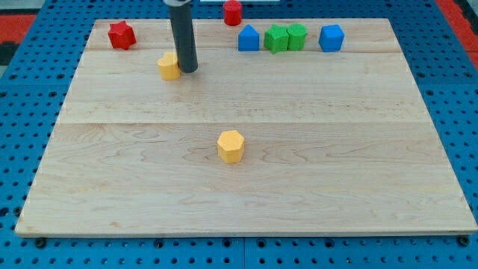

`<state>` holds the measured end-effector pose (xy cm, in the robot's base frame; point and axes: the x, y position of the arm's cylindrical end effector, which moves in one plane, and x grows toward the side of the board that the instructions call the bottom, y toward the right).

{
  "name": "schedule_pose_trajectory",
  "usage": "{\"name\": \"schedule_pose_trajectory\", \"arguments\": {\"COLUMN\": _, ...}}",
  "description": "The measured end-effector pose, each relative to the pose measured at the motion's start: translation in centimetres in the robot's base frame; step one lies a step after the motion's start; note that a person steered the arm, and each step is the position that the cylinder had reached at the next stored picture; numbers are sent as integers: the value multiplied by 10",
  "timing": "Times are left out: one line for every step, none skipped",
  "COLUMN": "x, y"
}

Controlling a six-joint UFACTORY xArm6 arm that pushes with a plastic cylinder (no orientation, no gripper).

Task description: Push the yellow heart left to the blue triangle

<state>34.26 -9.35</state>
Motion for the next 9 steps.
{"name": "schedule_pose_trajectory", "arguments": {"x": 10, "y": -33}}
{"name": "schedule_pose_trajectory", "arguments": {"x": -15, "y": -66}}
{"name": "schedule_pose_trajectory", "arguments": {"x": -42, "y": -67}}
{"name": "schedule_pose_trajectory", "arguments": {"x": -59, "y": -67}}
{"name": "schedule_pose_trajectory", "arguments": {"x": -71, "y": -64}}
{"name": "schedule_pose_trajectory", "arguments": {"x": -74, "y": -33}}
{"name": "schedule_pose_trajectory", "arguments": {"x": -80, "y": -9}}
{"name": "schedule_pose_trajectory", "arguments": {"x": -80, "y": 1}}
{"name": "schedule_pose_trajectory", "arguments": {"x": -83, "y": 20}}
